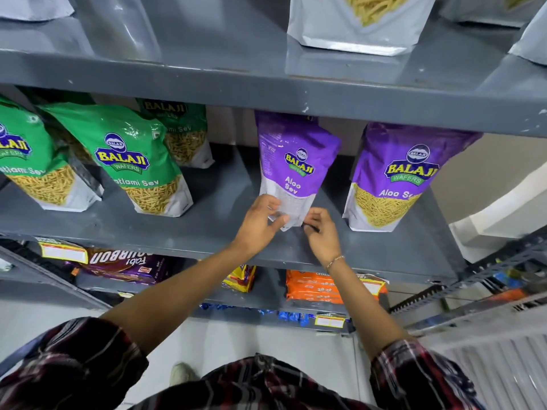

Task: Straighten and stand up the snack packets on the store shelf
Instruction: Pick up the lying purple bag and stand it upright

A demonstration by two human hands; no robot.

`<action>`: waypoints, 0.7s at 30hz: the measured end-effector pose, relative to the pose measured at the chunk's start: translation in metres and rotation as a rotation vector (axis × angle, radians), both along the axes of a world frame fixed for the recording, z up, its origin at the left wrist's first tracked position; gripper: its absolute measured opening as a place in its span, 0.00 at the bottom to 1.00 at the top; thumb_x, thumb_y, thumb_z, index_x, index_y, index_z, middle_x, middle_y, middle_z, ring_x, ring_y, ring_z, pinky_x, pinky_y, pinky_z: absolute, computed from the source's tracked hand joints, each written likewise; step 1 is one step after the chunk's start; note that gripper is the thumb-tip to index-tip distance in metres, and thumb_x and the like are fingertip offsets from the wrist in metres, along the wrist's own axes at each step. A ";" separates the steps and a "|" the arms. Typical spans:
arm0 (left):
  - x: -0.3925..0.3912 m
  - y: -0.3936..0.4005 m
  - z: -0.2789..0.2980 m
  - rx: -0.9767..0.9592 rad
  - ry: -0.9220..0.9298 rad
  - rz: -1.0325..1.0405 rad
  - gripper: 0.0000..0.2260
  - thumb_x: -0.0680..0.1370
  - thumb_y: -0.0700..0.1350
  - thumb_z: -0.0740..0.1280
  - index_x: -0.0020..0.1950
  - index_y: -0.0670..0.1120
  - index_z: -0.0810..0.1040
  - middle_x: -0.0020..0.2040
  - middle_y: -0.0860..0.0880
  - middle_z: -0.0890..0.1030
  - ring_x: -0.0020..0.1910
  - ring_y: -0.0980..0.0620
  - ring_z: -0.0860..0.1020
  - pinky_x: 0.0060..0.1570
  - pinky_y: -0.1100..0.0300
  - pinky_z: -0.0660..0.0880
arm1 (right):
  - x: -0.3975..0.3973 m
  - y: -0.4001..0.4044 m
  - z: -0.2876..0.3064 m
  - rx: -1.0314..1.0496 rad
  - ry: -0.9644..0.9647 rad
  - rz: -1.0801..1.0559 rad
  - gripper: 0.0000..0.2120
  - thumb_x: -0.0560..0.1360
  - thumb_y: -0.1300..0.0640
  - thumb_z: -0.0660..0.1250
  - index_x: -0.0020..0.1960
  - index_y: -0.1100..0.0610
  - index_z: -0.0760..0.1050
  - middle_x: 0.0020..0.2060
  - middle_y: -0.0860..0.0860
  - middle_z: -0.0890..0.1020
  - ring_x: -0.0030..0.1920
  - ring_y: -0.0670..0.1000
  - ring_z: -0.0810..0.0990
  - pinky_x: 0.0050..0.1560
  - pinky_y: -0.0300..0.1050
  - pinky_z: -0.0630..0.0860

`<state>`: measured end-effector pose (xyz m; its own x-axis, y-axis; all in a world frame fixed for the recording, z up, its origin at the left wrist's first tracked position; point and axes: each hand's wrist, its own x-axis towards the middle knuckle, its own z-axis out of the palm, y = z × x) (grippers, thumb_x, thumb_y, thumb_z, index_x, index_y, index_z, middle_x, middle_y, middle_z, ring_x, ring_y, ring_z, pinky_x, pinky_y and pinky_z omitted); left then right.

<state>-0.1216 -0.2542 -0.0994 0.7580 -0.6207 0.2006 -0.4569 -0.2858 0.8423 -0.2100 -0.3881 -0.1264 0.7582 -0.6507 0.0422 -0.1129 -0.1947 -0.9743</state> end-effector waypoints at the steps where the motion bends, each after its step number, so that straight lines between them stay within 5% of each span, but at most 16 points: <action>1: 0.002 0.002 -0.003 -0.017 0.017 0.033 0.15 0.73 0.45 0.71 0.56 0.41 0.72 0.55 0.42 0.76 0.51 0.48 0.78 0.51 0.56 0.77 | -0.002 0.005 -0.001 -0.020 0.006 0.017 0.16 0.70 0.76 0.57 0.50 0.60 0.72 0.47 0.56 0.80 0.48 0.54 0.79 0.51 0.35 0.75; 4: 0.006 0.008 -0.008 -0.026 0.065 0.075 0.21 0.71 0.51 0.72 0.58 0.44 0.69 0.57 0.46 0.72 0.55 0.51 0.74 0.53 0.55 0.76 | -0.006 0.022 0.000 -0.044 0.009 0.075 0.15 0.71 0.76 0.57 0.52 0.63 0.75 0.47 0.56 0.81 0.49 0.54 0.80 0.52 0.30 0.75; 8: 0.013 0.012 -0.006 -0.059 0.136 0.058 0.26 0.71 0.49 0.73 0.64 0.42 0.67 0.61 0.44 0.71 0.59 0.48 0.74 0.56 0.53 0.75 | -0.006 0.052 0.003 -0.024 0.045 0.235 0.20 0.73 0.75 0.54 0.62 0.64 0.72 0.57 0.60 0.80 0.58 0.54 0.78 0.63 0.45 0.72; 10: 0.020 0.012 -0.005 -0.011 0.087 0.054 0.21 0.74 0.45 0.69 0.63 0.40 0.67 0.59 0.41 0.74 0.57 0.44 0.76 0.57 0.49 0.75 | -0.005 0.057 0.003 -0.080 0.083 0.274 0.19 0.74 0.72 0.57 0.62 0.60 0.74 0.57 0.57 0.81 0.58 0.51 0.78 0.62 0.43 0.72; 14: 0.039 0.016 0.000 0.077 0.110 -0.010 0.16 0.77 0.39 0.64 0.64 0.42 0.67 0.60 0.42 0.77 0.55 0.48 0.76 0.45 0.72 0.72 | -0.005 0.035 0.012 -0.180 0.003 -0.073 0.03 0.74 0.62 0.67 0.47 0.61 0.76 0.42 0.58 0.83 0.43 0.55 0.81 0.45 0.40 0.74; 16: 0.051 0.016 0.003 0.116 0.151 -0.053 0.18 0.78 0.38 0.61 0.68 0.44 0.65 0.62 0.43 0.78 0.60 0.45 0.77 0.57 0.63 0.74 | -0.002 0.010 0.015 -0.141 -0.011 -0.195 0.10 0.71 0.62 0.71 0.49 0.62 0.72 0.43 0.60 0.80 0.44 0.58 0.79 0.48 0.46 0.75; 18: 0.063 0.015 0.006 0.189 0.175 -0.070 0.22 0.79 0.38 0.60 0.72 0.48 0.63 0.65 0.43 0.77 0.63 0.43 0.75 0.65 0.49 0.71 | 0.004 -0.016 0.016 -0.105 0.060 -0.126 0.20 0.69 0.62 0.73 0.57 0.62 0.69 0.54 0.60 0.76 0.52 0.58 0.77 0.53 0.50 0.76; 21: 0.075 0.013 0.013 0.216 0.198 -0.114 0.22 0.79 0.37 0.60 0.73 0.46 0.63 0.67 0.44 0.75 0.66 0.45 0.73 0.68 0.47 0.68 | 0.013 -0.046 0.015 -0.073 0.193 0.114 0.37 0.68 0.61 0.74 0.70 0.60 0.58 0.70 0.56 0.66 0.68 0.53 0.66 0.66 0.52 0.68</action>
